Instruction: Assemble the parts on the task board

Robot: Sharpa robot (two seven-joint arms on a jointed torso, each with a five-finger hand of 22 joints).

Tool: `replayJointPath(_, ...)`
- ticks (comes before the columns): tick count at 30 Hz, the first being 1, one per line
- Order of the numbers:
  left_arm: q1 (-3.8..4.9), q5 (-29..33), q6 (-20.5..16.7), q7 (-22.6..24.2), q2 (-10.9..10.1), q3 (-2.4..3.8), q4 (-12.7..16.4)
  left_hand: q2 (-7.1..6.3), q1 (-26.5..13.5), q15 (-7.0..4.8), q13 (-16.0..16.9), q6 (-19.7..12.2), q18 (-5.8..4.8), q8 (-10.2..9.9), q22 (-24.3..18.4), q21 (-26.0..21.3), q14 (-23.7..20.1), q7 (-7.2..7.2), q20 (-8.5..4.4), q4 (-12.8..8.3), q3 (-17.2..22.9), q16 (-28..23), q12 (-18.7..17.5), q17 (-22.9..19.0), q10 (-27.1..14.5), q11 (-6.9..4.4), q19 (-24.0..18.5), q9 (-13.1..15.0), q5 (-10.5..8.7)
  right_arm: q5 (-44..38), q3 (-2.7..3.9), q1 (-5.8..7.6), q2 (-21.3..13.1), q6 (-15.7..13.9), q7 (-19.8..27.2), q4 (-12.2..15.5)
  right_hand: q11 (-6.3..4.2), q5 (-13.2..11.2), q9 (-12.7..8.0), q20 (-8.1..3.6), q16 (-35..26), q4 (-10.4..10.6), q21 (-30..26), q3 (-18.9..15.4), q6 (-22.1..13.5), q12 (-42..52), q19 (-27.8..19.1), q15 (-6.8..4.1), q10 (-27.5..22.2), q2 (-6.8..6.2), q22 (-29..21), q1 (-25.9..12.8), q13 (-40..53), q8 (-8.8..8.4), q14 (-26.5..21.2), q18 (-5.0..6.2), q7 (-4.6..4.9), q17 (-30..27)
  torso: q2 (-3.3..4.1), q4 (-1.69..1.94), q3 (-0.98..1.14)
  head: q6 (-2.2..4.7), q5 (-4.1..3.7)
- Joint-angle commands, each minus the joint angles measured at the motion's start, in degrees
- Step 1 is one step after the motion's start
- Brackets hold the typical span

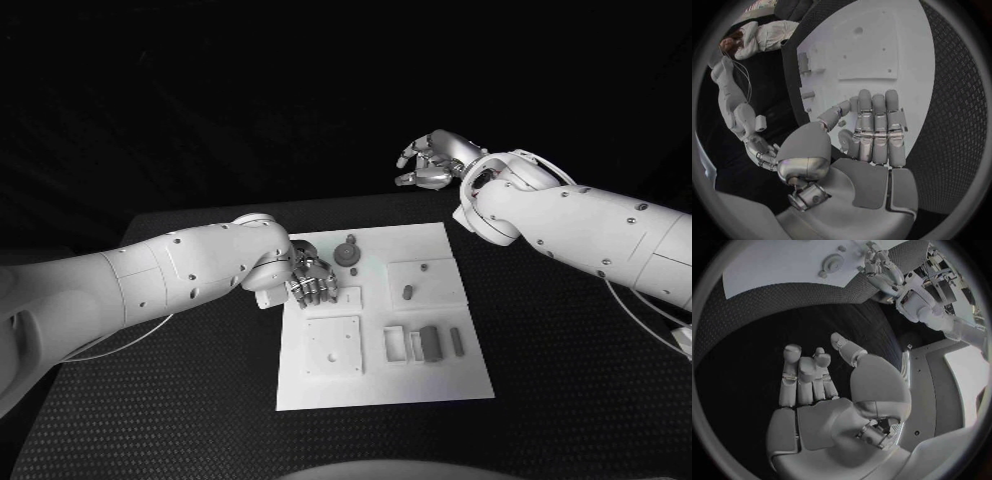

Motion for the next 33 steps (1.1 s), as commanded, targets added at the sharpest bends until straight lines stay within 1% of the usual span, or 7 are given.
replayJointPath(1,-0.22,-0.7,-0.03,0.45,0.18,-0.11,0.21,0.84,0.49,0.02,0.1,1.93,-0.4,0.19,0.1,0.1,-0.49,-1.53,0.02,-0.03,0.25,0.36,0.26,-0.07,-0.5,-0.05,-0.02,0.07,0.21,0.05,0.03,0.01,0.01,0.7,0.58,0.12,1.41,0.1,0.02,0.14,-0.29,-0.4,-0.36,-0.06,6.29,-0.22,-0.34,0.0,-4.32,0.31,0.81,0.34,-0.05,-0.36,-0.56,0.71,1.94,0.04,0.0,-0.01,0.0,0.01,-0.1)
replayJointPath(7,-0.22,-0.97,-0.65,0.66,0.2,-0.1,0.25,0.82,0.54,0.01,0.15,1.94,-0.4,0.16,0.18,0.09,-0.52,-1.54,0.02,-0.04,0.31,0.43,0.32,-0.1,-0.53,-0.05,-0.02,0.16,0.2,0.05,0.03,0.01,0.03,0.84,0.51,0.11,1.41,0.1,0.02,0.15,-0.29,-0.41,-0.36,-0.07,6.29,-0.21,-0.34,0.0,-4.32,0.32,0.81,0.32,-0.06,-0.37,-0.56,0.71,1.94,0.05,0.02,0.0,-0.01,0.02,-0.13)
replayJointPath(14,-0.22,-1.39,-0.22,0.89,0.25,-0.1,0.37,0.79,0.58,0.01,0.19,1.94,-0.4,0.13,0.26,0.08,-0.54,-1.54,0.02,-0.03,0.35,0.5,0.38,-0.14,-0.56,-0.05,-0.02,0.25,0.17,0.05,0.03,0.01,0.07,0.97,0.49,0.1,1.41,0.1,0.03,0.16,-0.29,-0.41,-0.37,-0.09,6.29,-0.21,-0.35,0.0,-4.33,0.34,0.82,0.3,-0.07,-0.38,-0.57,0.71,1.94,0.05,-0.01,0.02,0.01,0.0,-0.12)
replayJointPath(19,-0.23,-1.77,-0.51,0.99,0.3,-0.1,0.42,0.78,0.59,0.02,0.22,1.93,-0.4,0.09,0.32,0.07,-0.57,-1.53,0.03,-0.01,0.37,0.55,0.41,-0.18,-0.61,-0.05,-0.02,0.32,0.08,0.05,0.03,0.01,0.13,1.06,0.46,0.06,1.41,0.1,0.03,0.16,-0.29,-0.41,-0.37,-0.1,6.29,-0.2,-0.35,0.01,-4.33,0.35,0.82,0.28,-0.07,-0.39,-0.57,0.71,1.94,0.06,-0.01,0.02,-0.01,0.03,-0.13)
replayJointPath(21,-0.23,-1.8,-0.61,1.02,0.32,-0.1,0.44,0.79,0.6,0.02,0.24,1.92,-0.4,0.08,0.35,0.06,-0.59,-1.53,0.03,-0.02,0.39,0.57,0.43,-0.19,-0.62,-0.05,-0.02,0.35,0.06,0.05,0.03,0.01,0.14,1.08,0.45,0.06,1.42,0.1,0.03,0.17,-0.29,-0.42,-0.37,-0.1,6.29,-0.2,-0.35,0.01,-4.34,0.35,0.82,0.28,-0.07,-0.39,-0.57,0.71,1.95,0.06,-0.01,0.01,-0.04,0.14,-0.14)
replayJointPath(24,-0.23,-1.82,-0.62,0.97,0.33,-0.1,0.38,0.78,0.61,0.02,0.25,1.92,-0.4,0.07,0.37,0.05,-0.6,-1.53,0.03,-0.02,0.4,0.6,0.44,-0.2,-0.63,-0.05,-0.02,0.38,0.04,0.05,0.03,0.01,0.15,1.14,0.45,0.06,1.42,0.1,0.03,0.17,-0.29,-0.42,-0.37,-0.11,6.29,-0.19,-0.35,0.01,-4.34,0.35,0.82,0.27,-0.08,-0.4,-0.58,0.71,1.95,0.06,-0.01,0.02,-0.02,0.17,-0.2)
replayJointPath(33,-0.27,-1.82,0.21,0.86,0.64,-0.12,-0.13,0.79,0.62,0.02,0.28,1.91,-0.4,0.03,0.43,0.04,-0.63,-1.52,0.03,-0.01,0.43,0.65,0.48,-0.24,-0.67,-0.04,-0.03,0.46,0.02,0.05,0.03,0.0,0.19,1.3,0.4,0.17,1.42,0.1,0.03,0.18,-0.29,-0.43,-0.38,-0.11,6.29,-0.19,-0.36,0.01,-4.35,0.36,0.83,0.27,-0.09,-0.41,-0.58,0.71,1.95,0.06,-0.01,0.02,0.0,0.15,-0.14)
